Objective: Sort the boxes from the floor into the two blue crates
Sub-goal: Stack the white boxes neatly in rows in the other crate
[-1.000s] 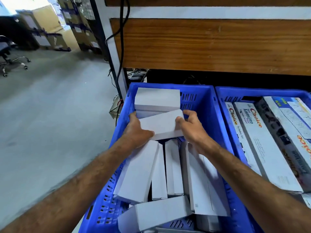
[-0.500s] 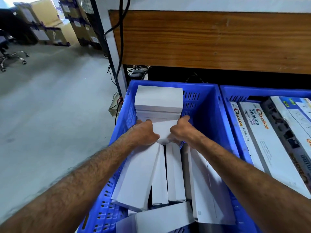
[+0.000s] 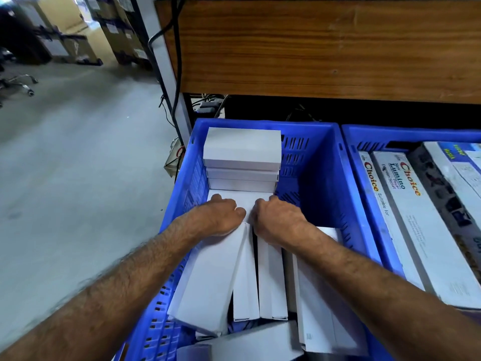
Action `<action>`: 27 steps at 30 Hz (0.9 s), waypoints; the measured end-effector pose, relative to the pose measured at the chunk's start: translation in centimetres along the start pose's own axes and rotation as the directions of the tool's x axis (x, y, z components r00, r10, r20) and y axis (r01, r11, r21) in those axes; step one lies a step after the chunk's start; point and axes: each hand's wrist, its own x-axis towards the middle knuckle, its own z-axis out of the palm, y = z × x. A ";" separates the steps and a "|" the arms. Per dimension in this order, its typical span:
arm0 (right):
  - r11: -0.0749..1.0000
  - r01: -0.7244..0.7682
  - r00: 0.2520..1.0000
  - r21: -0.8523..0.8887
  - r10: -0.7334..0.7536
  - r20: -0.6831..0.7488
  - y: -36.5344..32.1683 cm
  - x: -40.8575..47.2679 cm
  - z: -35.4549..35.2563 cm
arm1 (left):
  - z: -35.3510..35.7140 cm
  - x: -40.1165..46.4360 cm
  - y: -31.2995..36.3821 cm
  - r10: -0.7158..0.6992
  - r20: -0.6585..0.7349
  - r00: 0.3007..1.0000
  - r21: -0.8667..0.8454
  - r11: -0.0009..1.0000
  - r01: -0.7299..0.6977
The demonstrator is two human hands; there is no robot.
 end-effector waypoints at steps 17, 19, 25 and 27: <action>0.953 0.225 0.926 -0.204 -0.274 -0.260 -0.4 -9.6 3.9 | 5.8 -9.2 0.6 -0.019 -0.351 0.936 0.332 0.932 0.144; 0.957 0.229 0.918 -0.180 -0.273 -0.288 -0.5 -10.3 4.2 | 5.7 -9.4 0.7 -0.055 -0.362 0.930 0.296 0.940 0.170; 0.958 0.272 0.865 -0.095 -0.287 -0.412 -0.6 -12.3 3.9 | 5.7 -10.5 1.6 0.000 -0.643 0.766 0.223 0.957 0.186; 0.954 0.287 0.840 -0.090 -0.296 -0.456 -0.4 -12.9 3.3 | 5.1 -10.5 1.7 0.056 -0.697 0.715 0.219 0.966 0.137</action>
